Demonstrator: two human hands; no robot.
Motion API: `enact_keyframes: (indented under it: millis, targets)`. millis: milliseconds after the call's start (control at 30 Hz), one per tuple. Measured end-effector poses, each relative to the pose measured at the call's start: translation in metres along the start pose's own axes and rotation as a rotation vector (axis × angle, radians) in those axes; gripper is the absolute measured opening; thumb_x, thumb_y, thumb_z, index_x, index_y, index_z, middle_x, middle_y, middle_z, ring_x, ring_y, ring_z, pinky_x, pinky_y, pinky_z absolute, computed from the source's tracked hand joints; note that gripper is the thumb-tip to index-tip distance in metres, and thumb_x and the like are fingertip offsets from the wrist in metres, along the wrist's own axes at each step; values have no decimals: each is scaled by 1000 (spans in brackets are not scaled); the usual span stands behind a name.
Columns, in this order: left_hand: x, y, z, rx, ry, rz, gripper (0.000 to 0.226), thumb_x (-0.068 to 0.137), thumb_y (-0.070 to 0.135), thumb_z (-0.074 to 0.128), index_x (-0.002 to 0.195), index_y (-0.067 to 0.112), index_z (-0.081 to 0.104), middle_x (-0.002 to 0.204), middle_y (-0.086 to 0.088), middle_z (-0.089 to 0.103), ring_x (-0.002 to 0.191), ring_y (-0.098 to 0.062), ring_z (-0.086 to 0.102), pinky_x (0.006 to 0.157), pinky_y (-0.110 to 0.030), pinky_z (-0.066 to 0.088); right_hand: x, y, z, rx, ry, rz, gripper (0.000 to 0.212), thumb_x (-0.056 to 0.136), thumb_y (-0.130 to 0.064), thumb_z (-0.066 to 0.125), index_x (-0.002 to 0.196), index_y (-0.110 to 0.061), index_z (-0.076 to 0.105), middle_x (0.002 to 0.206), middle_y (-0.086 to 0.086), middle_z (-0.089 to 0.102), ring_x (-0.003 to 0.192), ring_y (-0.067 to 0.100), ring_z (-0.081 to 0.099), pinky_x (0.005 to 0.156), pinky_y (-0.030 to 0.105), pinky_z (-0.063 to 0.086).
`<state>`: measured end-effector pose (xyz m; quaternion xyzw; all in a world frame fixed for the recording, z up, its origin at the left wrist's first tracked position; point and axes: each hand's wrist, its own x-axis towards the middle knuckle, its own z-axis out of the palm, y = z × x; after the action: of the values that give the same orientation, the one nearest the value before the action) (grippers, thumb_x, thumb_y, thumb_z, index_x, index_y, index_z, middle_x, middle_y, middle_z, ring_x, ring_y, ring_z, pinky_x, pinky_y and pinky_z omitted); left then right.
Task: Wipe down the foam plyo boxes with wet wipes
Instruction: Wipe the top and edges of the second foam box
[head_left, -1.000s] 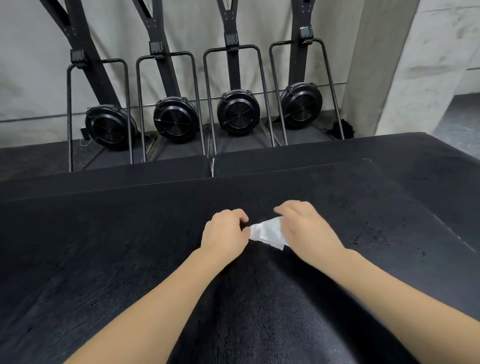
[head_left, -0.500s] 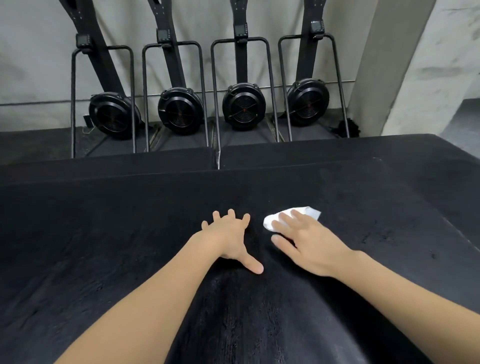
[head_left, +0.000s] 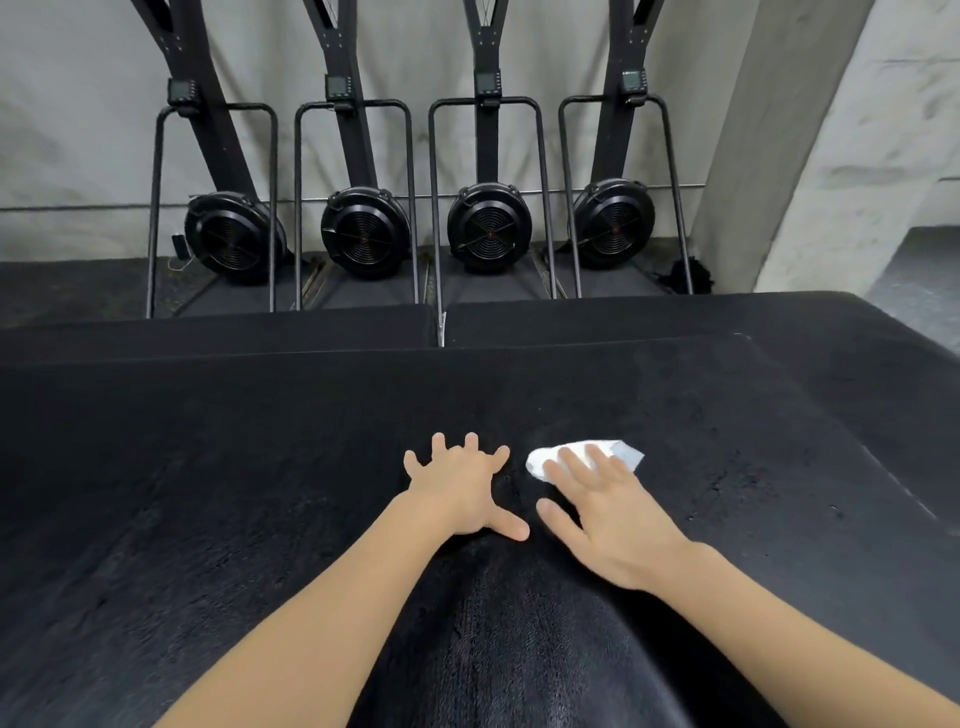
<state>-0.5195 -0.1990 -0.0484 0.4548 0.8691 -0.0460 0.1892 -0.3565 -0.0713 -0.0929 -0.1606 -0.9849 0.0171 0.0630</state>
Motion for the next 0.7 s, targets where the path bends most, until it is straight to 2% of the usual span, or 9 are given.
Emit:
enact_keyframes:
  millis: [100, 200, 267, 333, 400, 500, 567, 633, 700]
  targets:
    - [-10, -9, 15, 20, 12, 39, 97, 85, 84, 41, 159, 42, -5, 169, -3, -13, 152, -41, -18, 119, -67, -5, -15, -4, -13, 75, -53, -22, 61, 100, -60, 13, 143, -27, 41, 143, -9, 40, 131, 23, 34, 111, 41, 31]
    - [-16, -14, 32, 50, 56, 42, 84, 88, 86, 12, 155, 45, -17, 166, 3, -25, 150, -33, -29, 119, -60, -15, -14, 13, -24, 82, -35, -12, 49, 102, -55, 8, 135, -39, 40, 132, -22, 44, 124, 14, 42, 104, 39, 37]
    - [-18, -15, 40, 79, 126, 39, 82, 87, 86, 3, 155, 46, -18, 165, 4, -25, 150, -32, -28, 119, -59, -16, -7, 25, -25, 50, -39, 67, 60, 98, -59, -6, 131, -40, 40, 128, -22, 44, 123, 14, 44, 102, 41, 36]
    - [-19, -13, 45, 96, 181, 43, 82, 86, 86, -1, 155, 45, -18, 166, 4, -23, 151, -32, -26, 120, -59, -14, -3, 29, -17, 31, -31, 139, 72, 93, -64, -10, 131, -33, 42, 130, -17, 44, 124, 20, 42, 105, 41, 34]
    - [-20, -14, 47, 103, 214, 43, 82, 86, 85, -2, 156, 45, -17, 167, 3, -21, 152, -32, -25, 120, -59, -14, -3, 13, -11, 37, -28, 144, 72, 94, -65, -3, 135, -27, 43, 136, -9, 43, 127, 25, 38, 109, 41, 31]
    - [-19, -16, 50, 114, 241, 50, 81, 87, 84, -2, 156, 44, -17, 167, 2, -20, 152, -32, -24, 120, -59, -12, -18, -14, -7, 84, -76, 9, 74, 95, -67, -1, 146, -29, 36, 150, -8, 37, 140, 27, 28, 117, 43, 23]
    - [-18, -15, 51, 119, 258, 55, 81, 88, 83, -2, 156, 42, -17, 167, 1, -20, 152, -33, -24, 120, -60, -11, -23, -9, -14, 119, -93, -29, 66, 98, -62, 5, 148, -31, 34, 154, -11, 34, 144, 23, 26, 118, 40, 24]
    - [-16, -14, 52, 123, 264, 60, 81, 89, 82, -2, 157, 41, -16, 167, 0, -19, 152, -34, -22, 120, -60, -11, -19, 12, -19, 120, -49, 1, 57, 100, -57, 4, 133, -35, 44, 135, -17, 45, 130, 16, 40, 107, 38, 36]
    - [-15, -14, 53, 130, 274, 62, 81, 89, 82, -3, 157, 41, -16, 168, 0, -18, 152, -35, -21, 120, -61, -10, -15, 31, -22, 59, -11, 104, 59, 97, -56, 0, 122, -31, 47, 120, -17, 46, 118, 17, 44, 99, 37, 40]
